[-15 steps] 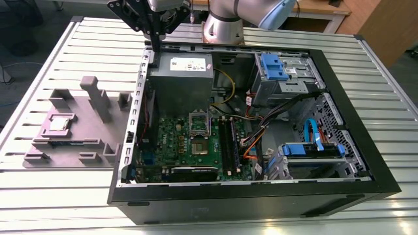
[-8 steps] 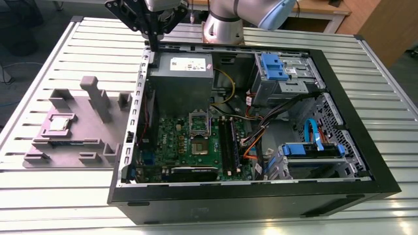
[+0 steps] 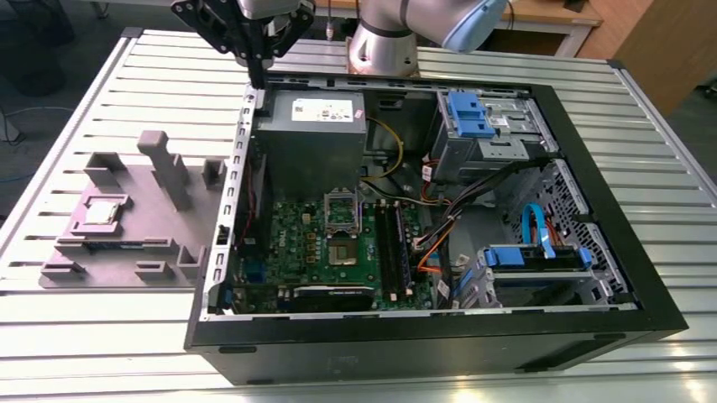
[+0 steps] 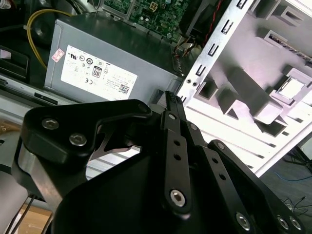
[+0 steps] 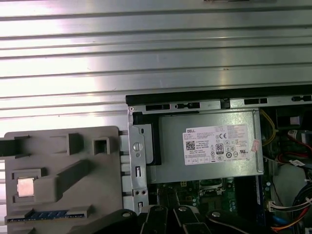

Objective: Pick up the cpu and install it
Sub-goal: 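Reach for the cpu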

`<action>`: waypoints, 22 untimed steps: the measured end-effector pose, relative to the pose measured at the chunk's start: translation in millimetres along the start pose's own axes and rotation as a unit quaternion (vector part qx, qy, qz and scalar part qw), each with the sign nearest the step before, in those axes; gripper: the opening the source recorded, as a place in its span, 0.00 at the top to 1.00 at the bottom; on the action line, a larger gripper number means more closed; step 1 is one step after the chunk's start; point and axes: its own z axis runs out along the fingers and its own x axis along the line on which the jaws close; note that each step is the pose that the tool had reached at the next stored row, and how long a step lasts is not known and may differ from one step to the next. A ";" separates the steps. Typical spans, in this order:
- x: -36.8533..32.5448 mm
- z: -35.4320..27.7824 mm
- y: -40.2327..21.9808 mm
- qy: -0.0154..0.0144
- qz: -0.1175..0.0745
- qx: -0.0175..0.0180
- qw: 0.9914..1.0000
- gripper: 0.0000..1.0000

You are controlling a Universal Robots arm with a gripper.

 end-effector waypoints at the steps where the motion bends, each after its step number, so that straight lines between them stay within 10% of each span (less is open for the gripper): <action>1: 1.2 0.0 -0.1 0.000 0.000 0.000 1.000 0.89; 22: 26.4 -0.6 -1.9 0.000 0.000 0.000 1.000 0.89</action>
